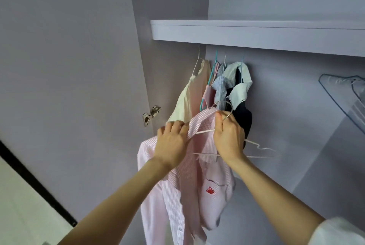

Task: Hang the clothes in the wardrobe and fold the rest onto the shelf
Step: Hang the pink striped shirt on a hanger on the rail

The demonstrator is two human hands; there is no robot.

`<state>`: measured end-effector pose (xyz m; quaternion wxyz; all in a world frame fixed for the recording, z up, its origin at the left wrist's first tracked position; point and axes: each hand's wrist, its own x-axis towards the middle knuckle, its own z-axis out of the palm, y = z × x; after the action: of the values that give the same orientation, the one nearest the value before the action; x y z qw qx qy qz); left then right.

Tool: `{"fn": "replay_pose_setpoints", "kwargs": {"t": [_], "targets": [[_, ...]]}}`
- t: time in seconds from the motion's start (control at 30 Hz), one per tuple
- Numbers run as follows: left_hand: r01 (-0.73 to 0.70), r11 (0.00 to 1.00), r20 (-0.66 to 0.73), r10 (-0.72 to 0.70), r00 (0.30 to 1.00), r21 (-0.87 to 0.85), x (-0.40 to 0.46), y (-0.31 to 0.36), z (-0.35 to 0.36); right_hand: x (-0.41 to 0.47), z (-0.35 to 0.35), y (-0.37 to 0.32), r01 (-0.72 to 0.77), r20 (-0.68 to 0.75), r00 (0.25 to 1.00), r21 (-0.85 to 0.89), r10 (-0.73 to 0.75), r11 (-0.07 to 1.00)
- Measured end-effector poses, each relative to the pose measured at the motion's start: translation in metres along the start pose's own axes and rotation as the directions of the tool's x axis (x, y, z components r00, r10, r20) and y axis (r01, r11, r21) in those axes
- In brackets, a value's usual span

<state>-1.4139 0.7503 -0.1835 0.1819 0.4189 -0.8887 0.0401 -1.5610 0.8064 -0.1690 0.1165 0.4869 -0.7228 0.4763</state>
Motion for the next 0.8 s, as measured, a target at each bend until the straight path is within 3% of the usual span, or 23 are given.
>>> {"fn": "replay_pose_setpoints", "kwargs": {"t": [0.1, 0.2, 0.27, 0.33, 0.47, 0.57, 0.63, 0.8], "targets": [[-0.038, 0.996, -0.004, 0.038, 0.999, -0.074, 0.007, 0.006, -0.002, 0.006, -0.003, 0.003, 0.069, 0.007, 0.997, 0.107, -0.07, 0.992], [-0.098, 0.983, 0.003, 0.099, 0.995, -0.157, 0.007, 0.0, -0.006, 0.016, -0.01, 0.027, 0.059, 0.262, 0.957, 0.249, -0.126, 0.967], [-0.09, 0.969, -0.009, 0.091, 0.996, -0.23, 0.009, -0.007, -0.012, 0.024, -0.017, 0.045, -0.145, 0.536, 0.844, 0.265, -0.02, 0.953], [-0.069, 0.951, 0.007, 0.074, 0.997, -0.302, 0.01, -0.011, -0.02, 0.026, -0.021, 0.059, -0.313, 0.707, 0.704, 0.233, 0.06, 0.921], [-0.127, 0.921, 0.033, 0.149, 0.988, -0.367, 0.005, -0.015, -0.027, 0.029, -0.024, 0.059, -0.503, 0.832, 0.545, 0.224, 0.106, 0.835], [-0.188, 0.898, 0.016, 0.212, 0.977, -0.398, 0.002, -0.022, -0.028, 0.029, -0.025, 0.058, -0.703, 0.934, 0.345, 0.192, 0.092, 0.684], [-0.222, 0.886, 0.024, 0.254, 0.967, -0.406, 0.0, -0.025, -0.029, 0.028, -0.025, 0.054, -0.741, 0.966, 0.256, 0.165, 0.046, 0.651], [-0.306, 0.86, -0.008, 0.331, 0.943, -0.409, -0.007, -0.024, -0.029, 0.022, -0.009, 0.035, -0.618, 0.995, 0.037, 0.093, -0.089, 0.781]]}}
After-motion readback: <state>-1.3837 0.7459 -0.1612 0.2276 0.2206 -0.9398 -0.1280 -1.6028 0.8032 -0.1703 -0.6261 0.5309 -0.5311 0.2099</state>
